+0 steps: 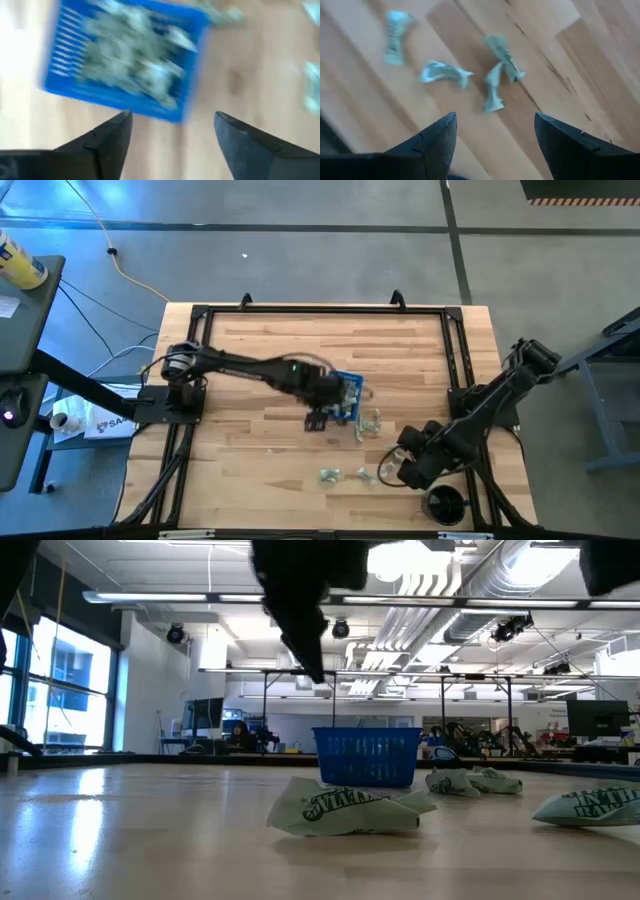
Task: Pick and place Stevia / Truvia into bins
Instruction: Put the stevia packet into the blue basket
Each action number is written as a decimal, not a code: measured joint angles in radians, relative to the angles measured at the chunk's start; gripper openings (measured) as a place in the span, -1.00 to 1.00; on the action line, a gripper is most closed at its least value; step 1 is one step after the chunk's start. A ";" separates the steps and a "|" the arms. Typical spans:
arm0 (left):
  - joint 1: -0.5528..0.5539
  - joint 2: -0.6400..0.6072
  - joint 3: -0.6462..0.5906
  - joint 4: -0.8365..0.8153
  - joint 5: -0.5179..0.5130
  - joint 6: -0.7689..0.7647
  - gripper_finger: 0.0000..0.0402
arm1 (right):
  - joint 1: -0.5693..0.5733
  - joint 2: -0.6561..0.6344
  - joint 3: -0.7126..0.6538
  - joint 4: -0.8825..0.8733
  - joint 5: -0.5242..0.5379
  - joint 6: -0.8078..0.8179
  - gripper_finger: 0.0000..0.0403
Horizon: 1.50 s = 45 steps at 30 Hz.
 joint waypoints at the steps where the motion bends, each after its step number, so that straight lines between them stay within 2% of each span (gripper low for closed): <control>1: -0.020 -0.010 -0.011 -0.011 0.002 -0.007 0.62 | -0.009 0.012 -0.015 0.020 -0.019 0.000 0.26; 6: -0.098 -0.067 -0.104 -0.008 -0.031 -0.087 0.70 | -0.019 0.076 -0.059 0.074 -0.024 -0.021 0.26; 11: -0.149 -0.123 -0.269 0.018 -0.055 -0.227 0.71 | -0.025 0.106 -0.087 0.138 0.027 -0.032 0.26; 17: -0.169 -0.227 -0.466 0.118 -0.077 -0.364 0.71 | -0.038 0.165 -0.105 0.197 -0.028 -0.089 0.26; 25: -0.166 -0.244 -0.507 0.107 -0.072 -0.341 0.71 | -0.051 0.178 -0.105 0.194 -0.010 -0.139 0.22; 29: -0.166 -0.244 -0.507 0.111 -0.057 -0.341 0.71 | -0.064 0.178 -0.105 0.191 -0.010 -0.161 -0.06; 32: -0.166 -0.244 -0.507 0.111 -0.056 -0.340 0.71 | -0.079 0.178 -0.105 0.188 -0.013 -0.162 -0.43; 35: -0.166 -0.244 -0.507 0.108 -0.056 -0.339 0.71 | -0.098 0.177 -0.105 0.200 -0.061 -0.173 -0.85; 36: -0.166 -0.244 -0.507 0.103 -0.055 -0.338 0.71 | -0.103 0.174 -0.105 0.214 -0.079 -0.185 -0.92; 40: -0.166 -0.244 -0.507 0.088 -0.050 -0.342 0.72 | -0.137 0.123 -0.071 0.259 -0.095 -0.203 -0.91; 45: -0.166 -0.244 -0.507 0.093 -0.051 -0.341 0.72 | -0.249 0.021 0.026 0.261 0.078 -0.316 -0.97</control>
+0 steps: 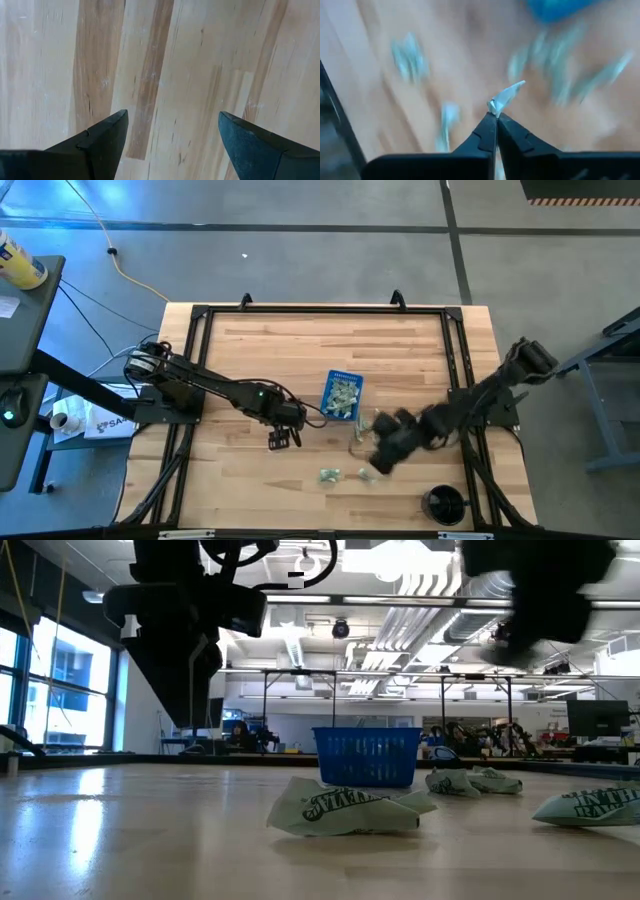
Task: Pick and place Stevia / Truvia into bins
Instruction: Put the stevia packet into the blue basket
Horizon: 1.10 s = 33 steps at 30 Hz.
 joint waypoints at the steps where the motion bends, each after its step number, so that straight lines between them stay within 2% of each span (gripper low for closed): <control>1: 0.000 0.000 0.000 0.000 -0.004 0.001 0.71 | -0.037 -0.015 0.013 -0.001 0.029 -0.028 -0.96; 3: 0.000 0.000 -0.005 0.013 -0.007 0.006 0.71 | -0.126 -0.027 0.025 0.003 0.039 -0.095 -0.97; 6: 0.000 -0.007 -0.039 0.034 -0.006 0.008 0.71 | -0.271 -0.010 0.025 0.061 -0.037 -0.234 -0.99; 10: 0.000 -0.042 -0.105 0.082 0.003 0.007 0.71 | -0.398 0.031 0.025 0.189 -0.120 -0.375 -0.89; 13: 0.000 -0.083 -0.153 0.139 0.030 0.007 0.71 | -0.456 0.038 0.024 0.199 -0.162 -0.399 -0.71; 18: 0.000 -0.131 -0.191 0.190 0.034 0.007 0.71 | -0.496 0.020 0.024 0.173 -0.178 -0.414 -0.28; 22: 0.000 -0.134 -0.192 0.283 0.104 0.008 0.71 | -0.445 -0.017 0.024 0.104 -0.148 -0.449 -0.02; 27: -0.001 -0.098 -0.192 0.512 0.295 0.036 0.71 | -0.291 -0.062 0.024 -0.032 -0.033 -0.388 0.07; 33: 0.000 -0.051 -0.192 0.698 0.312 -0.026 0.71 | -0.084 -0.063 0.022 -0.148 0.063 -0.183 0.07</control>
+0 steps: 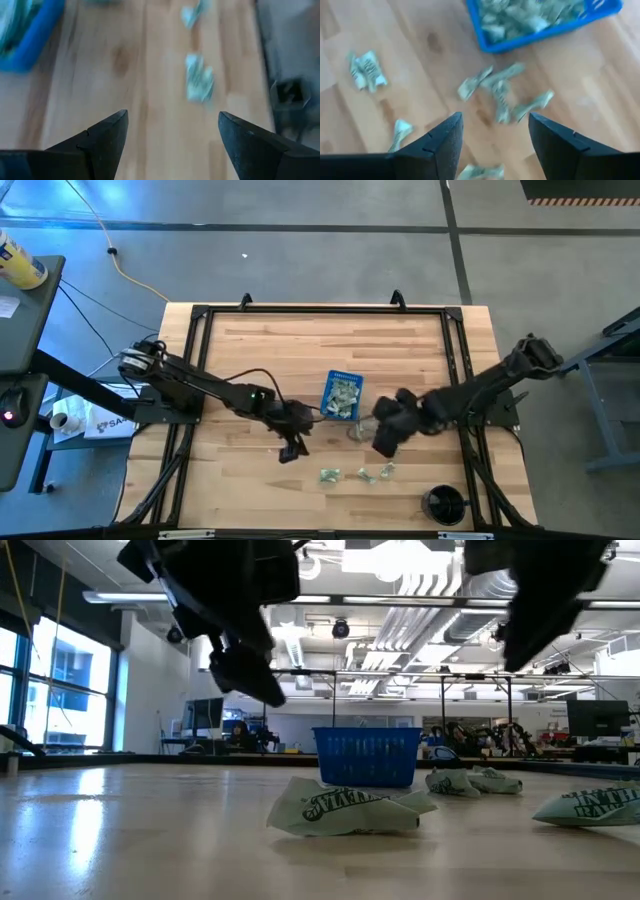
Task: Pick and place Stevia / Truvia into bins
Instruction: Put the stevia packet into the blue basket
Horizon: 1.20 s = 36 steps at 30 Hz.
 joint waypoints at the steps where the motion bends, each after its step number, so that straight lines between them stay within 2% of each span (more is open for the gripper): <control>1: 0.000 0.007 0.001 0.034 0.005 -0.018 0.71 | 0.030 0.004 0.000 -0.007 0.011 0.034 0.07; 5: -0.008 0.047 0.003 0.168 -0.003 -0.044 0.71 | 0.124 0.019 -0.002 -0.009 0.058 0.151 0.07; 8: -0.026 0.100 0.014 0.208 -0.032 -0.039 0.68 | 0.174 0.024 -0.002 -0.021 0.087 0.229 0.07; 12: -0.074 0.192 0.082 0.171 -0.157 -0.060 0.56 | 0.221 0.024 -0.002 -0.045 0.121 0.310 0.07; 19: -0.163 0.322 0.265 0.032 -0.334 0.047 0.30 | 0.262 0.024 -0.002 -0.065 0.125 0.360 0.07; 22: -0.173 0.355 0.310 -0.025 -0.344 0.052 0.23 | 0.270 0.024 -0.002 -0.076 0.130 0.372 0.07; 24: -0.175 0.394 0.340 0.006 -0.340 0.052 0.19 | 0.273 0.024 -0.002 -0.082 0.134 0.372 0.07; 31: -0.179 0.437 0.334 -0.028 -0.301 0.025 0.12 | 0.274 0.023 -0.002 -0.097 0.141 0.373 0.07; 36: -0.189 0.455 0.339 -0.050 -0.322 0.059 0.06 | 0.273 0.024 -0.002 -0.110 0.140 0.373 0.07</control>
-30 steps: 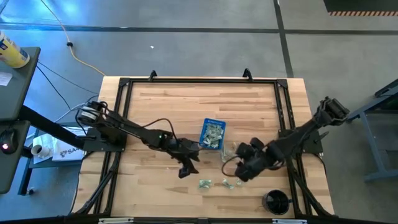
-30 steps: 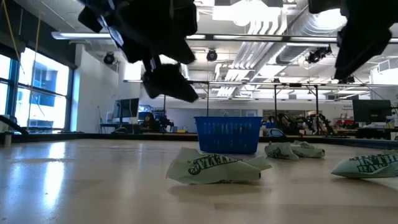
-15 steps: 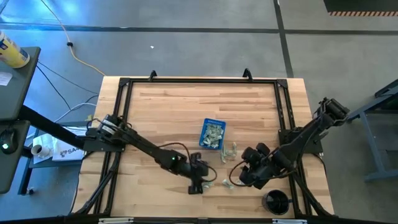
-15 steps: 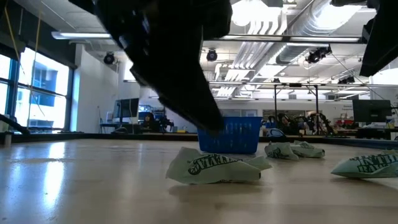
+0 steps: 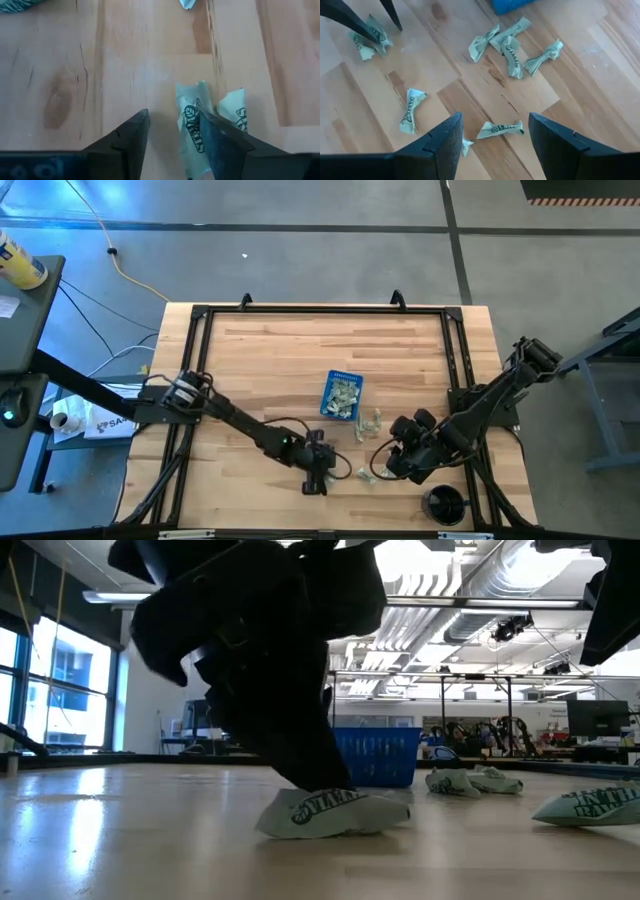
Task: Pick and place Stevia / Truvia into bins
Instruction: Put the stevia packet into the blue basket
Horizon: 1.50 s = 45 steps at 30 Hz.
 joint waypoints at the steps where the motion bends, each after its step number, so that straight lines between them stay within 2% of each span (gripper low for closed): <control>1: -0.003 0.001 0.001 -0.008 -0.020 0.001 0.02 | 0.000 0.000 0.000 -0.001 0.001 0.000 0.07; 5: 0.005 0.000 0.000 -0.121 -0.095 0.013 -0.22 | -0.002 0.000 0.000 -0.006 0.003 0.000 0.07; 11: 0.063 -0.054 -0.002 -0.311 -0.124 0.044 -0.87 | -0.007 0.000 0.000 -0.012 0.031 0.011 0.07; 15: 0.105 -0.151 -0.017 -0.498 -0.125 0.046 -0.84 | -0.017 0.000 0.000 -0.013 0.040 0.018 0.07; 20: 0.170 -0.373 -0.009 -0.576 -0.198 0.063 -0.90 | -0.033 0.000 0.000 -0.014 0.074 0.018 0.07; 24: 0.259 -0.453 -0.010 -0.387 -0.242 0.177 -0.89 | -0.054 0.000 0.000 -0.013 0.088 0.017 0.07; 25: 0.287 -0.456 -0.008 -0.332 -0.223 0.214 -0.89 | -0.060 0.000 0.000 -0.012 0.088 0.014 0.07; 27: 0.349 -0.429 -0.008 -0.226 -0.117 0.295 -0.89 | -0.070 0.000 0.000 -0.007 0.080 -0.002 0.07; 29: 0.398 -0.379 -0.009 -0.142 -0.002 0.331 -0.86 | -0.076 0.000 0.000 -0.004 0.055 -0.011 0.07; 32: 0.435 -0.312 -0.012 -0.089 0.087 0.327 -0.72 | -0.074 0.000 0.000 -0.003 0.007 -0.015 0.07; 38: 0.450 -0.268 -0.011 -0.177 0.070 0.281 -0.20 | -0.068 0.000 0.002 -0.008 -0.081 0.013 0.07; 40: 0.441 -0.288 0.005 -0.209 0.083 0.265 -0.05 | -0.079 0.001 0.002 -0.019 -0.155 0.033 0.07; 43: 0.410 -0.340 0.033 -0.285 0.096 0.252 0.12 | -0.087 0.016 0.002 -0.064 -0.222 0.136 0.07; 45: 0.384 -0.377 0.032 -0.339 0.067 0.246 0.19 | -0.101 0.030 0.002 -0.072 -0.243 0.227 0.07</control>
